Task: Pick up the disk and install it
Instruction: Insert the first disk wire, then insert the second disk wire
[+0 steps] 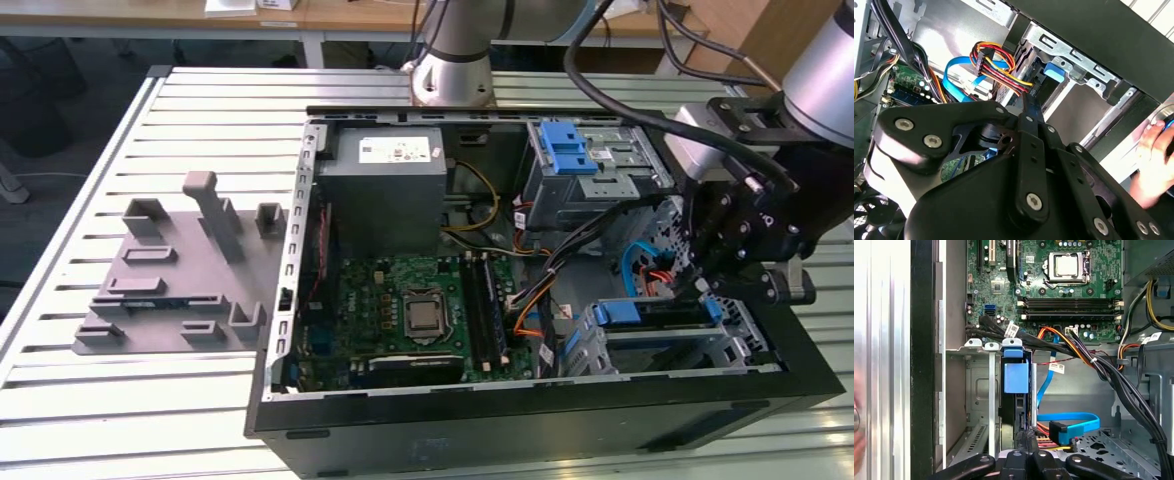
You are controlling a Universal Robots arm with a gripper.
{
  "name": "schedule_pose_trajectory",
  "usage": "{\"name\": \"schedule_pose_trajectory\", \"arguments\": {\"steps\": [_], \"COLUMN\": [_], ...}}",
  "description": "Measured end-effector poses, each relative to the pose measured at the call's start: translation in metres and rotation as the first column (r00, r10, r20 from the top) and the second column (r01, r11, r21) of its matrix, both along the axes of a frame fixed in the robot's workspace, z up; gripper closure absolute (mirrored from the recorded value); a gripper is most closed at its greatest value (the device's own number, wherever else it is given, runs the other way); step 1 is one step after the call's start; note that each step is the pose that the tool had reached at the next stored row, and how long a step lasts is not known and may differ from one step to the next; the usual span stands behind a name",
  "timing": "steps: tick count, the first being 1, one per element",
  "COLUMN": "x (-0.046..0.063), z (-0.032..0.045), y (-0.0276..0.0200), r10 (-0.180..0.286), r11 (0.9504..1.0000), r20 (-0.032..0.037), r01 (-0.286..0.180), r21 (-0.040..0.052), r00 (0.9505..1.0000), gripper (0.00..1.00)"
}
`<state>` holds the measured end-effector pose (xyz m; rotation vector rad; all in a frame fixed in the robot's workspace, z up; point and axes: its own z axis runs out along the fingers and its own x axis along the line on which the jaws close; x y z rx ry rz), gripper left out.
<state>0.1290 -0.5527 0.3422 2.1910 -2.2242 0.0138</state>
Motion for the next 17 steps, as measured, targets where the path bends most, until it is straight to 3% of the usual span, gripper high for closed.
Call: {"name": "schedule_pose_trajectory", "arguments": {"steps": [11,17], "x": [-0.0006,-0.0081], "z": [0.0005,0.0002], "y": [0.0000,0.0000], "r10": [0.000,0.000], "r11": [1.0000,1.0000], "r20": [0.0000,0.0000], "r01": [0.000,0.000], "r21": [-0.0003,-0.0001], "r00": [1.0000,1.0000], "gripper": [0.89,0.89]}}
